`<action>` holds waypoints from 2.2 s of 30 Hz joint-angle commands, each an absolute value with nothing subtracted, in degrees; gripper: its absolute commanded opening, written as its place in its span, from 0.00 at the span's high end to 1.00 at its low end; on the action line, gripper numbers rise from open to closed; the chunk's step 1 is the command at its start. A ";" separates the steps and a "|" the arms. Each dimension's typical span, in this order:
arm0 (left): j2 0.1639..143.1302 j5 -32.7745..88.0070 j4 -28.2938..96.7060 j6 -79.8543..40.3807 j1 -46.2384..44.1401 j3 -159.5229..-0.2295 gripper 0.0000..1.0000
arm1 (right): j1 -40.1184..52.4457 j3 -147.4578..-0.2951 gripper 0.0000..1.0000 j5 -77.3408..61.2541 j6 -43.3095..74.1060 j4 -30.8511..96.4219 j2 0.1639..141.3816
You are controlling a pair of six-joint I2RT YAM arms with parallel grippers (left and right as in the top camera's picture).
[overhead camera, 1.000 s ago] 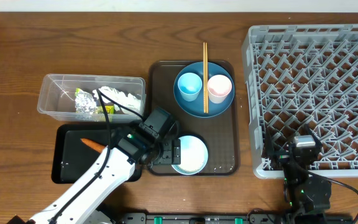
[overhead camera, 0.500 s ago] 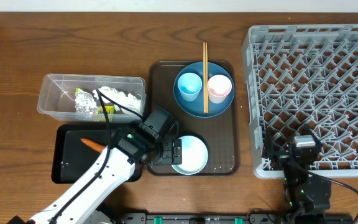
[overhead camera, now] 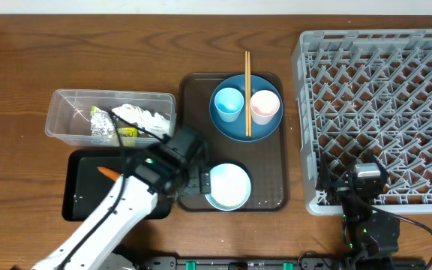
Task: Sort waste into correct bins and load items into the dishwasher rack
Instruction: 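Withdraw the left gripper back toward the left side, then reach the left gripper to the light-blue rice bowl and grip its rim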
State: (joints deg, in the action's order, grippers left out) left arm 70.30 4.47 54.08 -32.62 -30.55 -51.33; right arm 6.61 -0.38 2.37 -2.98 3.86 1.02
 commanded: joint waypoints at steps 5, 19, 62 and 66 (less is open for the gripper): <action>60.47 3.16 56.47 -30.81 -18.50 -55.05 0.02 | 6.28 -0.32 0.01 2.76 -3.29 4.08 0.93; 49.43 3.40 60.90 -28.12 11.31 -55.02 0.02 | 6.28 -0.32 0.01 2.79 -3.29 4.08 0.93; 75.26 3.60 46.06 -42.33 -54.52 -54.98 0.02 | 6.28 -0.32 0.01 2.79 -3.29 4.08 0.93; 79.55 7.03 40.95 -42.35 -54.98 -54.98 0.00 | 6.28 -0.32 0.01 2.79 -3.29 4.08 0.93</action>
